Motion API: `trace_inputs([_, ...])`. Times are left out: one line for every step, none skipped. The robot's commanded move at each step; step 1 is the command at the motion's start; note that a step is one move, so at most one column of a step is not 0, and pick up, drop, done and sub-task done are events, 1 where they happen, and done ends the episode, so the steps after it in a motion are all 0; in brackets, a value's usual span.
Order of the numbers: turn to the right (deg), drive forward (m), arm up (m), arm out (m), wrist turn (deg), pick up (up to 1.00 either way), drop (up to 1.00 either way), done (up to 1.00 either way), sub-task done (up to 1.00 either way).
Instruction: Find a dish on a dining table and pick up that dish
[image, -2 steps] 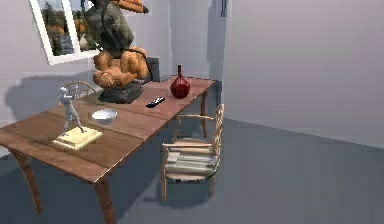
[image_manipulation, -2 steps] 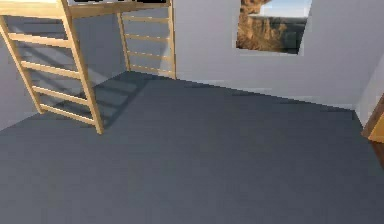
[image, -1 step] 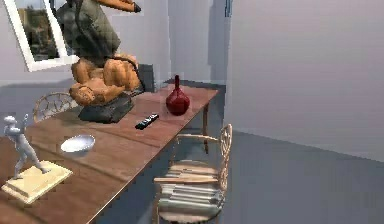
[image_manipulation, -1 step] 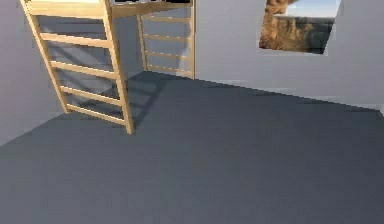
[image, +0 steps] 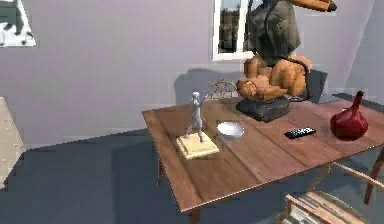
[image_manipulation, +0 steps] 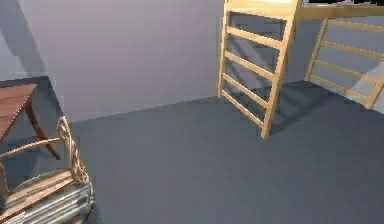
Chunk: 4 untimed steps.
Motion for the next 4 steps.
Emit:
trace_inputs([-45.0,0.00,0.00,0.00,0.0,0.00,0.00,0.00,0.00])
trace_inputs([-30.0,0.00,0.00,0.00,0.0,0.00,0.00,0.00,0.00])
trace_inputs([45.0,0.00,0.00,0.00,0.0,0.00,0.00,0.00,0.00])
trace_inputs([45.0,0.00,0.00,0.00,0.0,0.00,0.00,0.00,0.00])
